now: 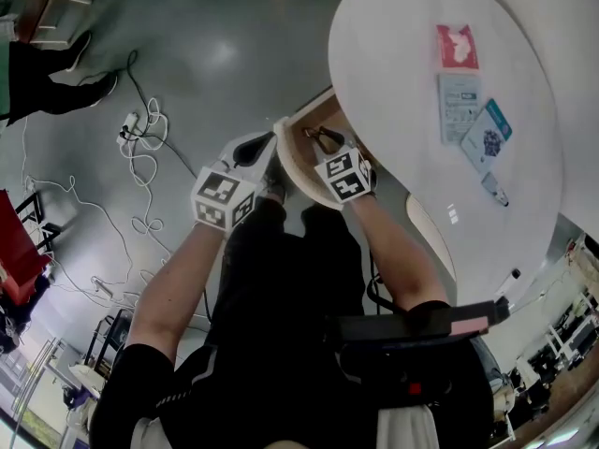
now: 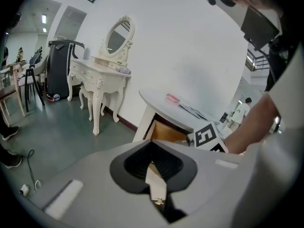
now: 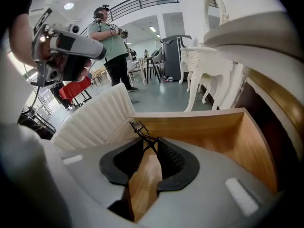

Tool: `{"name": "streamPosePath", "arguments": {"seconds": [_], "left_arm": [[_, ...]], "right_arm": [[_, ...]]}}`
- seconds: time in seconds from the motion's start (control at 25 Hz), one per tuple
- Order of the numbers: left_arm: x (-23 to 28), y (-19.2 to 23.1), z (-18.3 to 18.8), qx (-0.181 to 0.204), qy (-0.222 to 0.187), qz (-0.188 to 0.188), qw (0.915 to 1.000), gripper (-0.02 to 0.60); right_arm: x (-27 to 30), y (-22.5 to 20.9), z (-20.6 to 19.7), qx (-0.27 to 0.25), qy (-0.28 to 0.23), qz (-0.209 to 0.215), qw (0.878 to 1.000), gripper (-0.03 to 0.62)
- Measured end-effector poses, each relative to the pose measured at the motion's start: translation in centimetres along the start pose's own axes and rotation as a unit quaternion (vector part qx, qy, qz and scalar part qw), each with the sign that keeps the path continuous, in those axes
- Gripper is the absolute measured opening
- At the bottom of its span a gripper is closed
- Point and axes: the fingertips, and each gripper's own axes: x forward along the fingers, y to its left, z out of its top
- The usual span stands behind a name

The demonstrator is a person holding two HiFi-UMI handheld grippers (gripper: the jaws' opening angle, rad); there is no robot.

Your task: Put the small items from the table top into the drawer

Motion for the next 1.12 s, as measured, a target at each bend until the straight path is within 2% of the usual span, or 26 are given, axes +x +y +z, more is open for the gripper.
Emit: {"name": "streamPosePath", "arguments": {"seconds": [0.4, 1.12], "left_arm": [[0.9, 0.8, -0.4, -0.001, 0.000, -0.008, 1.0000, 0.001], [0.3, 1.4, -1.5, -0.002, -0.003, -0.006, 1.0000, 0.000]], "right_arm": [[2.9, -1.3, -1.7, 0.009, 0.053, -0.013, 0.998, 0.097], [6.0, -2.8, -4.4, 0.034, 0.104, -0.045, 0.993, 0.097]]}}
